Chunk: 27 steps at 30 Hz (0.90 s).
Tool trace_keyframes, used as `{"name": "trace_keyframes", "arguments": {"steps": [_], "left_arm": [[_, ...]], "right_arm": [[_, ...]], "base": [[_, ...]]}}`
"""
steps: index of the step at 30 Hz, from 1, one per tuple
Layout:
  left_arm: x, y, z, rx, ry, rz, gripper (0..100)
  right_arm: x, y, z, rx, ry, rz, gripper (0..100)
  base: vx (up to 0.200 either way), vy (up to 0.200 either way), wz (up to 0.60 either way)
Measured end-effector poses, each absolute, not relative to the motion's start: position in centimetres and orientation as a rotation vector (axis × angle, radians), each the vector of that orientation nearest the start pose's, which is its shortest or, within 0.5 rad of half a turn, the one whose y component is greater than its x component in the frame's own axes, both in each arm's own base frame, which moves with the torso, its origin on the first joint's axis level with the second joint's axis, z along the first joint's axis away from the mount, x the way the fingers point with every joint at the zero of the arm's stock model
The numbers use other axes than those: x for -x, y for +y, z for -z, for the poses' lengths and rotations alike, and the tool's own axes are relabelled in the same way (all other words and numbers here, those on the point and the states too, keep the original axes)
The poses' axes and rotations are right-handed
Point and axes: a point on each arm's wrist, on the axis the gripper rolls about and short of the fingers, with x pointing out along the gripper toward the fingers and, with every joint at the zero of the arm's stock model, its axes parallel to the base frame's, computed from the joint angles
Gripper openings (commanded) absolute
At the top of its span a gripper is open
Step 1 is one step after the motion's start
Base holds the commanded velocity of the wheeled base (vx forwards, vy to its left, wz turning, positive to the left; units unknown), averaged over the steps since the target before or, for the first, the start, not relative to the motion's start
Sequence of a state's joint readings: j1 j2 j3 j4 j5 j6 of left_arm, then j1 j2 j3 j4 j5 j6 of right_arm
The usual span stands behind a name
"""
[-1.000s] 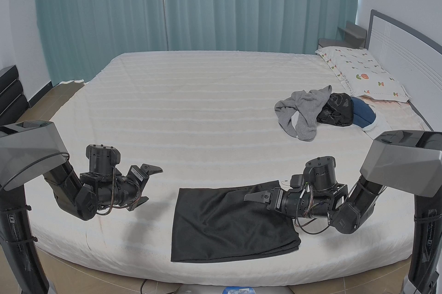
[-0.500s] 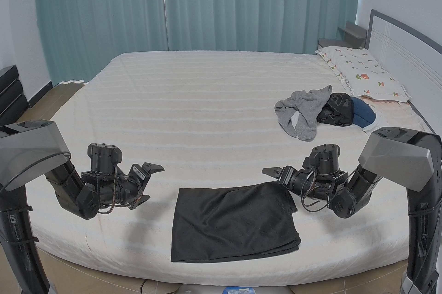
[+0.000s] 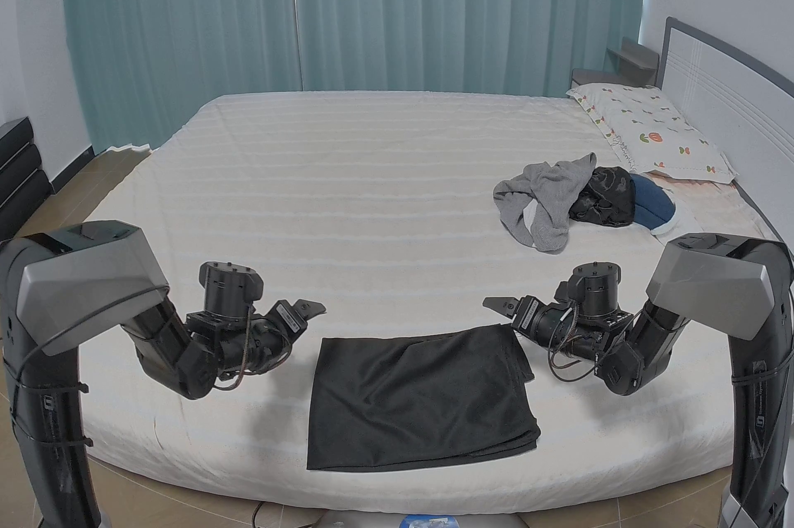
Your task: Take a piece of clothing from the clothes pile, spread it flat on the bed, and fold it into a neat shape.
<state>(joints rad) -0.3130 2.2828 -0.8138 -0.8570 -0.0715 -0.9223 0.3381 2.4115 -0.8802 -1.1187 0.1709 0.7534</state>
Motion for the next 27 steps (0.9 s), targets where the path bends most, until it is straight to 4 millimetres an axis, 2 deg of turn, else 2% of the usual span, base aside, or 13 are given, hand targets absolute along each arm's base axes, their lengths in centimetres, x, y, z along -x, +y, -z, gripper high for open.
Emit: {"name": "trace_keyframes", "arguments": {"steps": [6,11,12,27], "left_arm": [[-36.5,-14.3,1.0,0.753,0.725,0.107,100],[-37.3,-15.4,1.8,0.739,0.71,0.099,100],[-37.4,-15.5,2.0,0.737,0.709,0.096,0],[-37.4,-15.0,3.0,0.712,0.671,-0.023,0]], "right_arm": [[-37.3,13.7,1.5,-0.701,0.596,-0.321,100],[-37.2,13.8,1.5,-0.726,0.605,-0.316,100],[-37.2,13.8,1.5,-0.727,0.606,-0.315,100],[-37.1,15.0,2.0,-0.719,0.589,-0.359,100]], "base": [[0.0,0.0,0.0],[0.0,0.0,0.0],[0.0,0.0,0.0],[0.0,0.0,0.0]]}}
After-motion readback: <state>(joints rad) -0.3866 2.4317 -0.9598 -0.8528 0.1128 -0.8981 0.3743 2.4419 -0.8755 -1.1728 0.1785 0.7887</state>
